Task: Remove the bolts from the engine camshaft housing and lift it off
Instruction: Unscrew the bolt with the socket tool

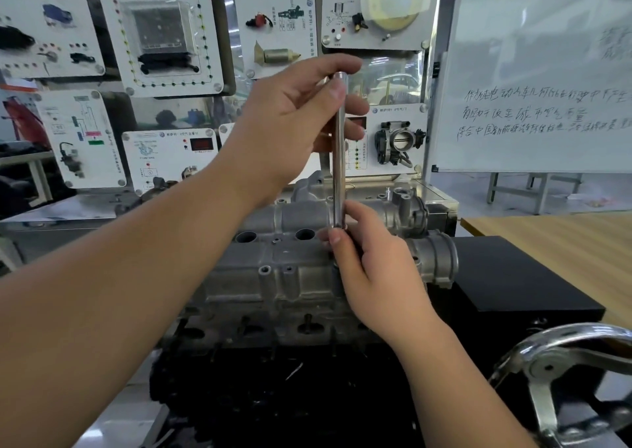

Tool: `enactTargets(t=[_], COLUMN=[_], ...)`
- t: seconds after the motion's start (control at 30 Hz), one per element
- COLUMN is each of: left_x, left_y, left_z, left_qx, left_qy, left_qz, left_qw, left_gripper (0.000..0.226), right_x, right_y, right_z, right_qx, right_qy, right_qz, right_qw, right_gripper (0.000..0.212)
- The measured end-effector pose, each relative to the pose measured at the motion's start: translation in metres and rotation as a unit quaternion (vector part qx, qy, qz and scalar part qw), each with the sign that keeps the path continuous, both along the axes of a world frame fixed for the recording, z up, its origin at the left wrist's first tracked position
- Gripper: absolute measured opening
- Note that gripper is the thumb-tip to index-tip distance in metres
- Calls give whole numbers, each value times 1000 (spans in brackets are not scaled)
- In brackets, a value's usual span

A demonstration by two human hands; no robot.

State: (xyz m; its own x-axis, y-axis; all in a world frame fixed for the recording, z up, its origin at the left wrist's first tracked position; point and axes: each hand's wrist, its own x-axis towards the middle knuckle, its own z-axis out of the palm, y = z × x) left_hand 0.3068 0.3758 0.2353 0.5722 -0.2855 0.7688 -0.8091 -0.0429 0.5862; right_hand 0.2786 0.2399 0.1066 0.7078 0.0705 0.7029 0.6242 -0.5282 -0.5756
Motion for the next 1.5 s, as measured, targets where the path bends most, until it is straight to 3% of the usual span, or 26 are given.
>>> enactTargets(t=[0.1,0.23,0.43,0.6,0.7,0.83,1.0,1.13,1.3,1.5], left_x=[1,1,9,18,22,23,25,22,19,17], left_y=[1,2,5,2,0,0,0,1,-1,0], left_z=[0,-3,-39,-68,-73,-73,-76,-77,-78,-77], left_qx=[-11,-45,25,-65,-83,-108,-120,-78,-81,-69], left_qy=[-45,-38,167,238,240,256,243,250,254,252], left_qz=[48,47,-71,-135,-151,-193,-186,-204,-183,-171], left_qw=[998,997,983,960,955,941,945,943,946,950], left_gripper=[20,19,27,23,26,21,19,26,24,24], right_x=[0,1,3,4,4,3,4,2,1,-1], right_y=[4,5,2,2,5,8,7,6,9,14], right_z=[-2,-2,1,-1,-2,-3,-2,-1,-2,-7], right_qx=[45,41,8,11,4,67,41,23,27,36], right_qy=[-31,-73,-40,-51,-67,-64,-62,-63,-60,-94], right_qz=[-38,-42,-27,-45,-63,-80,-79,-61,-71,-98], right_qw=[998,996,999,998,996,992,994,996,995,990], right_gripper=[31,19,21,18,18,37,24,18,37,29])
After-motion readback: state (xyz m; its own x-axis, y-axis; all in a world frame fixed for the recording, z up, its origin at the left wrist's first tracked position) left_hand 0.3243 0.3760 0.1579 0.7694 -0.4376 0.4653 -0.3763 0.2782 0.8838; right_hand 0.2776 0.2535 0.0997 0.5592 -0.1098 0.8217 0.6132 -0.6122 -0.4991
